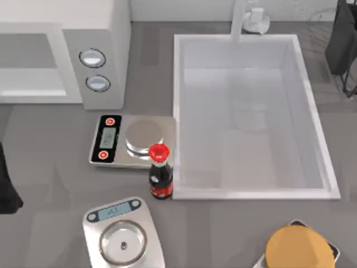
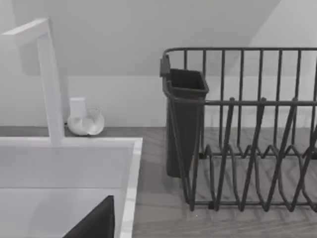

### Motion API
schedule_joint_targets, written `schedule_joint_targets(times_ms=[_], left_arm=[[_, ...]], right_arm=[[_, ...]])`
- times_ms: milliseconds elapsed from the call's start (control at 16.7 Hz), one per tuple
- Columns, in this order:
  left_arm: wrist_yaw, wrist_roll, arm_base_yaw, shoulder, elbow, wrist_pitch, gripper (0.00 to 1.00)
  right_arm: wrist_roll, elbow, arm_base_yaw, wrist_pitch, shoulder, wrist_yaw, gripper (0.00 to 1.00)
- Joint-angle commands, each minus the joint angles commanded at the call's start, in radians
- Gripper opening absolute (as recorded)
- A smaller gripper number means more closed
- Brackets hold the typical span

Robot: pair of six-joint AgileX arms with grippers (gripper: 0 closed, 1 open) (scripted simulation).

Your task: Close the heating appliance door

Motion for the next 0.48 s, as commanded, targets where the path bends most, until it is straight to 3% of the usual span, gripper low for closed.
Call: schedule_joint_targets(times_ms=[60, 480], left_arm=[[0.000, 0.000, 0.000, 0.000, 0.000, 0.000, 1.00], [0.000, 0.000, 0.000, 0.000, 0.000, 0.000, 0.47]], right_arm=[[0.000, 0.000, 0.000, 0.000, 0.000, 0.000, 1.00], [0.000, 0.000, 0.000, 0.000, 0.000, 0.000, 1.00]])
